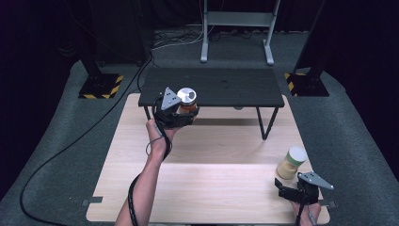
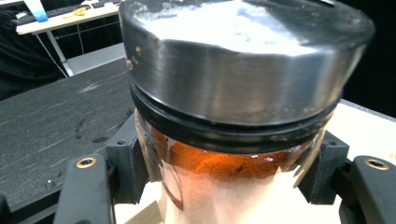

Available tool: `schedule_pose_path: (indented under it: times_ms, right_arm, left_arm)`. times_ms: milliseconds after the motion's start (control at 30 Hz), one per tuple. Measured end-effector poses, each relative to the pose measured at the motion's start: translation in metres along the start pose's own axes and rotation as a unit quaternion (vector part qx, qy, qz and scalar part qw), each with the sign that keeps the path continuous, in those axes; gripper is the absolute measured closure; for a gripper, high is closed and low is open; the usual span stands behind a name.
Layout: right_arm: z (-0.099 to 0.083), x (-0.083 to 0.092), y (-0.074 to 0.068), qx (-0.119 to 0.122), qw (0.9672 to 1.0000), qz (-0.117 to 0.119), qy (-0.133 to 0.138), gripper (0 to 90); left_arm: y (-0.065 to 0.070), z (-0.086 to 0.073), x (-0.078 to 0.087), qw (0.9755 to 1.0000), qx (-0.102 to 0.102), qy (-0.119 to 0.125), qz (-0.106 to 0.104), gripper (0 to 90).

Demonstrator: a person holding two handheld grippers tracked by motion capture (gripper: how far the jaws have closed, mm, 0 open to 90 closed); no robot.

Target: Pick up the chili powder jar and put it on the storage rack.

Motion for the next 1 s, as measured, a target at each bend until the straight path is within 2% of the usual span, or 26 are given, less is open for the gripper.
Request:
schedule_pose_path:
  times_ms: [467, 1000]
  right_arm:
    - [0.000, 0.000, 0.000, -0.001, 1.0000, 0.000, -0.001, 0.4]
    - [0.000, 0.000, 0.001, -0.001, 1.0000, 0.001, -0.001, 0.4]
  left_arm:
    - [-0.005, 0.015, -0.003, 1.0000, -0.005, 0.002, 0.002, 31.7]
    - [-0.015, 0.029, -0.010, 0.9999, 0.004, 0.005, 0.010, 31.8]
Point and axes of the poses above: each handheld gripper's, and its own axes: x roughly backward along the jaws, z roughly out of its top, y roughly to its right, the point moved 5 cm from there along -x, roughly forward along the jaws, and after that the axes turned 7 degrees about -z, right-handed, at the moved point
